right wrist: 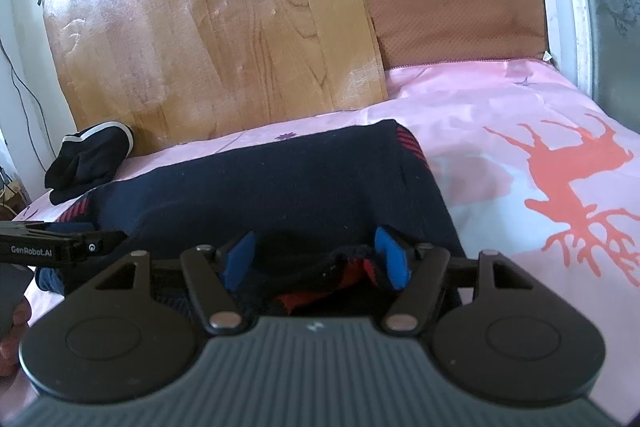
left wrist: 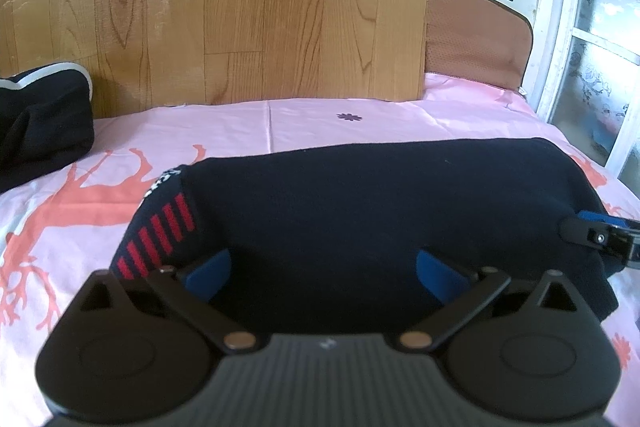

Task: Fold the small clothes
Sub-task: 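Press the folded sweater bundle flat with both open grippers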

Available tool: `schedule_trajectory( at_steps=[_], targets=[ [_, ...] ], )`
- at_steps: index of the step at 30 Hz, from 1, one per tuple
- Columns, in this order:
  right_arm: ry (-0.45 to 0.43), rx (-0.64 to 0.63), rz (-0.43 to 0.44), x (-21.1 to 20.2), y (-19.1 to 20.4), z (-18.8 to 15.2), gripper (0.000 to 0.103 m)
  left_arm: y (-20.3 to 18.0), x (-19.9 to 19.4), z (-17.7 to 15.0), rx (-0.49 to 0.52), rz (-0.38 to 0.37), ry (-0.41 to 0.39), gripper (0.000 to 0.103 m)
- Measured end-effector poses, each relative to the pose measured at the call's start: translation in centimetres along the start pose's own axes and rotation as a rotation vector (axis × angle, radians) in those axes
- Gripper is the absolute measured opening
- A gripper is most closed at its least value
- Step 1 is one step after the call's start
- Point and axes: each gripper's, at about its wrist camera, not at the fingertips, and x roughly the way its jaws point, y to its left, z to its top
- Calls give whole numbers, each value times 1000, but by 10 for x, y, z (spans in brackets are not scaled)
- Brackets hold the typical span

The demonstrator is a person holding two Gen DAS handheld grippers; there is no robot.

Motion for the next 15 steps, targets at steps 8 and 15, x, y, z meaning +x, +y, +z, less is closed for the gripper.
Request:
schedule_trajectory(
  at_steps=[8,15],
  targets=[
    [-16,14,-25,-9,5,-3,69,0,0,-1,0,-1,0,103],
    [-89,127,-51,-38,-22,9,69,-2,0,-1,2,2,0,103]
  ],
)
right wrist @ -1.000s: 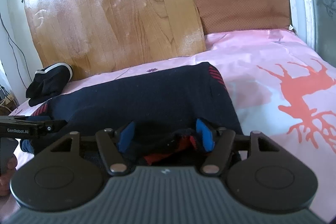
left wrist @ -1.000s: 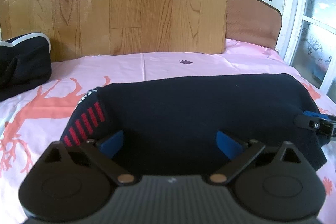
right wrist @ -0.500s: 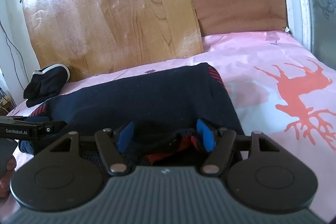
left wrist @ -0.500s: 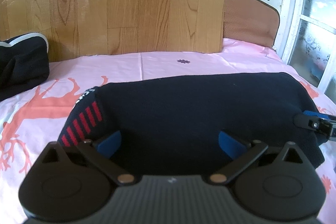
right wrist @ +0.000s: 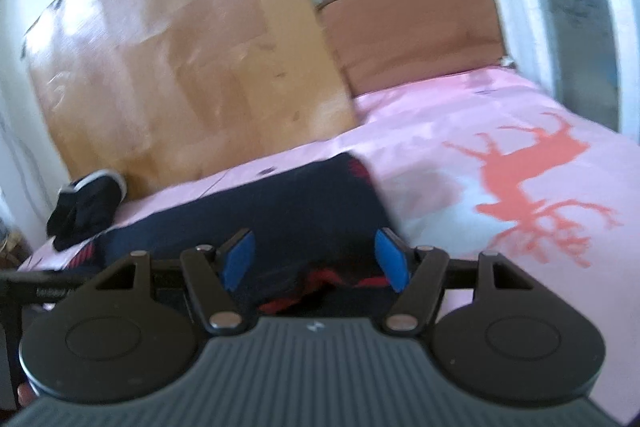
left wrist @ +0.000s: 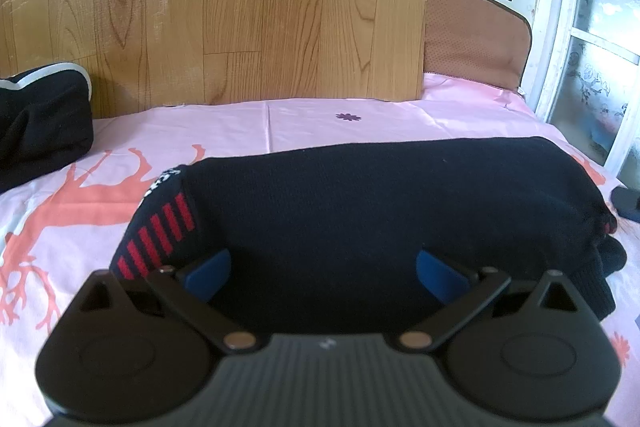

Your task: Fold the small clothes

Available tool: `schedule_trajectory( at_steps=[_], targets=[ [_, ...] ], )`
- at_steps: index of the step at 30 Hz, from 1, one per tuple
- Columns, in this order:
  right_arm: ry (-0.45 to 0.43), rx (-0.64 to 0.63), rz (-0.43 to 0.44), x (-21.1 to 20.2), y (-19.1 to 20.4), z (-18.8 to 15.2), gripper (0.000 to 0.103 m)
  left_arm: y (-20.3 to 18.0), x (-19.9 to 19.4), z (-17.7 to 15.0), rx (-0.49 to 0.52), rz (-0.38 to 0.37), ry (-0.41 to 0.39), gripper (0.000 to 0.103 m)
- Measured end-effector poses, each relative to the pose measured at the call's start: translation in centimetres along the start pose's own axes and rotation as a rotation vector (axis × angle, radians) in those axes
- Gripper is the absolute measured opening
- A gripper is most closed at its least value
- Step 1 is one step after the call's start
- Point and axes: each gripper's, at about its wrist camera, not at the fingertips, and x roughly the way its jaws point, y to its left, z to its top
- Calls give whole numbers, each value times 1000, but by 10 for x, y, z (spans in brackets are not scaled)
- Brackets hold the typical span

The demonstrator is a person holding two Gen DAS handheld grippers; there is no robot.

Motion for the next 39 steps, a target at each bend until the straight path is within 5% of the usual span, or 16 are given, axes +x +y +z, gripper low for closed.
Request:
schedule_trajectory(
  at_steps=[5,9,10,11,12,14,16,23,27,29,32,36,39],
  targets=[
    [52,178,13,-4,-36,6,87,5,-3,1,-20,-35,-4,103],
    [170,214,41,18,-40,3,89,38,-18,8,-197,-223,-10,99],
    [175,190,34,20,-34,3,83,51,-22,11,-258,-263,-11,91],
    [190,180,39,25,-27,4,43,60,-25,13,-297,-283,-9,86],
    [236,198,64,33,-23,4,31,71,-29,16,-328,-299,-7,80],
    [232,201,37,36,-11,10,23,89,-41,20,-357,-301,-24,77],
    [184,191,98,28,6,26,20,109,-59,25,-381,-284,-72,79],
    [129,-165,394,20,156,56,18,166,-116,35,-478,-198,-257,93],
    [286,-407,547,57,247,14,17,175,-123,34,-490,-141,-262,100],
    [395,-485,540,92,273,-17,17,174,-118,32,-496,-140,-228,103],
    [394,-492,586,114,278,-42,18,167,-101,29,-485,-139,-165,103],
    [400,-436,646,94,262,-25,32,159,-70,25,-461,-141,-72,103],
    [323,-391,648,69,231,-10,46,157,-46,24,-487,-184,-16,103]
  ],
)
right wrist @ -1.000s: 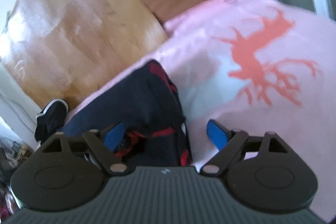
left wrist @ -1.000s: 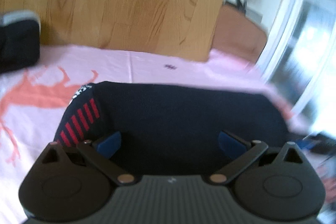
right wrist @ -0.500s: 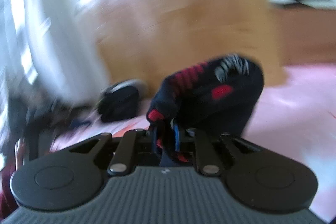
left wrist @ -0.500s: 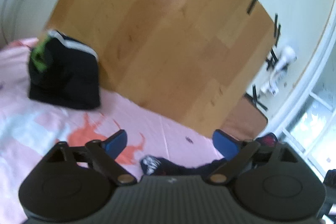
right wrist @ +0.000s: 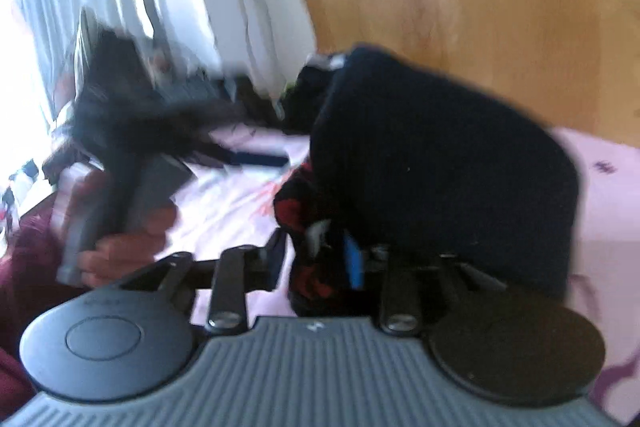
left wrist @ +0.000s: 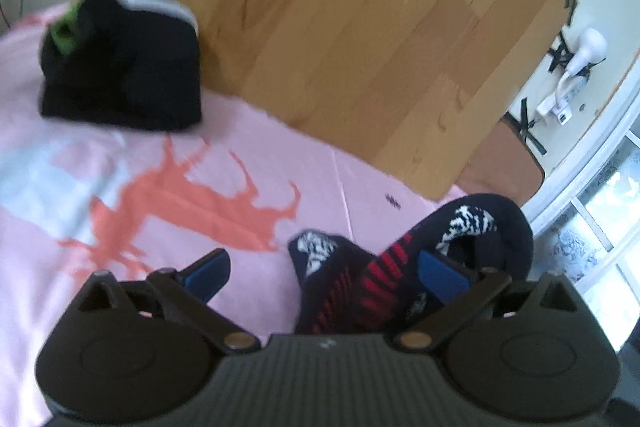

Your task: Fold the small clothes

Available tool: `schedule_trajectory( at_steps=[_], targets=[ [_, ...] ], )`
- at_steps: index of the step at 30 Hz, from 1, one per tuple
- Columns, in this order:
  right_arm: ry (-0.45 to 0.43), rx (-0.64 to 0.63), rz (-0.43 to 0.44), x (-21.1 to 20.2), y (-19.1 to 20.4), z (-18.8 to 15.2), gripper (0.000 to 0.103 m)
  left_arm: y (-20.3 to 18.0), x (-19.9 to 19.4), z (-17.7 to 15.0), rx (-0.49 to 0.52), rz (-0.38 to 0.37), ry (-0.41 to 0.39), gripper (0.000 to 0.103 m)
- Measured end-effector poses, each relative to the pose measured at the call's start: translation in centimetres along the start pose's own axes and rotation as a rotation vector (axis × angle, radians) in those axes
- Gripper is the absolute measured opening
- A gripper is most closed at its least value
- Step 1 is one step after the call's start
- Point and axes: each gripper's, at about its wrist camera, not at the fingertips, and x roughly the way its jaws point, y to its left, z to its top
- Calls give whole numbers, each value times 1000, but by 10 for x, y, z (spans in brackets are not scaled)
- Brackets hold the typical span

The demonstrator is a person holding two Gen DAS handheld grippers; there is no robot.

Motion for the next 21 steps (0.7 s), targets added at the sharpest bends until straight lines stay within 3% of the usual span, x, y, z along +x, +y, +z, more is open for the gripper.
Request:
schedule_trajectory(
  at_steps=[2,6,7,9,12,13,14,16,18,19,20,21],
  targets=[
    [-80,47,-44,-28,-15,-3,65,-1,13,-1,1,12,28,103],
    [-133,189,-109,-47,-54,-9,67,2,29,-1,-16,60,53,103],
    [-137,228,-96,-45,-61,-8,64,4,32,0,-24,73,59,103],
    [-146,273,-63,-37,-68,0,50,8,40,0,-40,110,70,103],
    [-82,242,-89,2,-74,25,36,12,54,1,-14,204,58,102],
    [-50,204,-121,18,-75,27,20,9,57,2,13,232,58,103],
    [-26,180,-159,35,-81,26,14,8,57,4,20,256,66,103],
    [-15,233,-136,38,-92,30,13,7,50,11,13,254,94,102],
    [-9,202,-131,19,-89,33,17,8,30,16,12,216,88,103],
    [-31,201,-111,9,-89,31,27,9,15,17,5,177,64,103],
    [-59,212,-80,-5,-90,28,47,11,1,17,-7,138,42,103],
    [-94,228,-44,-19,-94,24,60,12,-9,17,-20,108,34,103]
  ],
)
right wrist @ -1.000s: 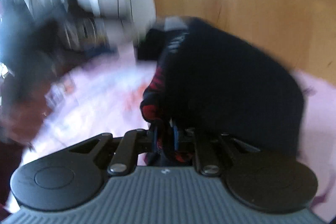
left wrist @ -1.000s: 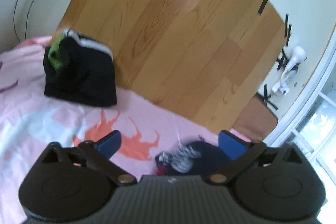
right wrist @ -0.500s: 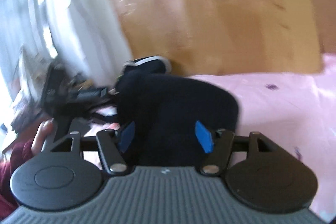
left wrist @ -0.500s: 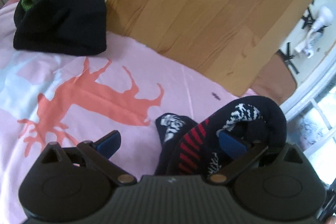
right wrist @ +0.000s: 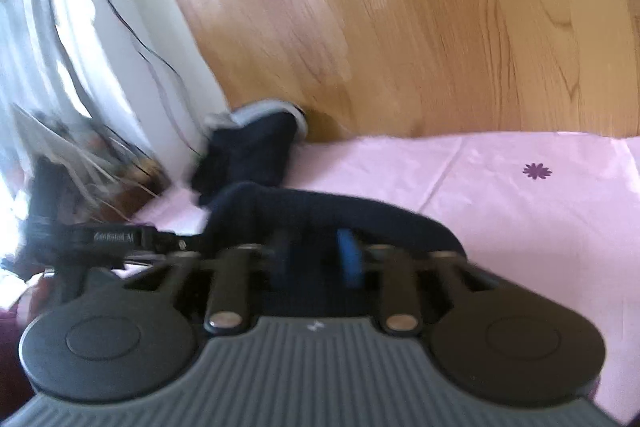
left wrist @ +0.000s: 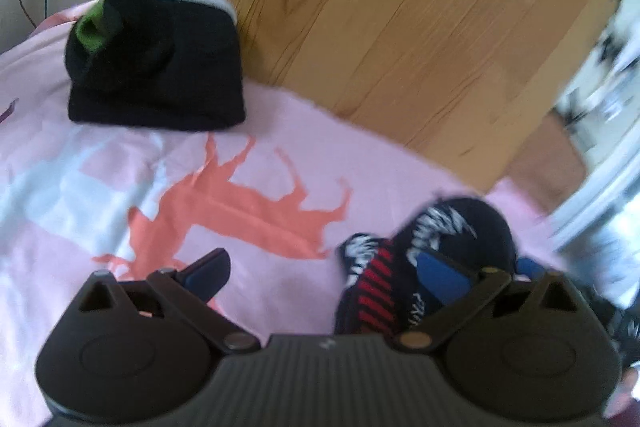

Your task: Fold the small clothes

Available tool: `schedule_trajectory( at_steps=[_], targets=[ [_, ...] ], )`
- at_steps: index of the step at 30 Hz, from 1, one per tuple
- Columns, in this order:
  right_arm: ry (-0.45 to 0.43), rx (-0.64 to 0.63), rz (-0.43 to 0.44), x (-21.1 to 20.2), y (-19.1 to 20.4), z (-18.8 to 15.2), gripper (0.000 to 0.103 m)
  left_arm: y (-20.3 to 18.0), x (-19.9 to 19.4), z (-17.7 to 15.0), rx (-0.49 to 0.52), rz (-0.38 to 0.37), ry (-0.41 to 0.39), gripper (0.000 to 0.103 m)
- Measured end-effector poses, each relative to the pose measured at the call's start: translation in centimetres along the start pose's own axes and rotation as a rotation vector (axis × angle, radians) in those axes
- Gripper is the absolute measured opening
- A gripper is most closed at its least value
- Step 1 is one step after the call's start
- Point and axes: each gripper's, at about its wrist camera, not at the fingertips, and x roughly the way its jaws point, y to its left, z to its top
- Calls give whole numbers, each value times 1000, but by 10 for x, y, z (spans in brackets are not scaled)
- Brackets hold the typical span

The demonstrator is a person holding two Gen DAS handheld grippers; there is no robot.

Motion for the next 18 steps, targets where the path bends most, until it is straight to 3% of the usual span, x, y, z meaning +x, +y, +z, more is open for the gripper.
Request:
schedule_trajectory(
  at_steps=[1,2,4,6,9,11,12,14,16,18],
  targets=[
    [-42,13,21,-21,-3,-5,88,1,-8,-1,-10,-27,5,103],
    [-74,13,12,-31,-5,-8,97,-2,-10,-3,-10,-49,17,103],
    [-79,17,-23,-50,-13,-18,96,-8,-5,-9,4,-101,68,103],
    [-7,85,-12,-45,-29,-26,96,-18,9,-17,30,-132,123,103],
    [119,185,-5,-16,-47,-37,96,-24,35,-27,46,-114,171,103],
    [184,244,66,8,-53,-46,86,-18,57,-34,-1,-160,188,102],
    [159,231,62,8,-50,-47,81,-20,62,-33,-2,-162,168,102],
    [169,241,67,14,-51,-39,59,-29,79,-24,-21,-197,192,100],
    [125,236,76,2,-55,-25,52,-47,101,-10,-45,-259,236,94],
    [42,151,17,-18,-58,-9,52,-87,126,9,49,-271,223,91]
  ],
)
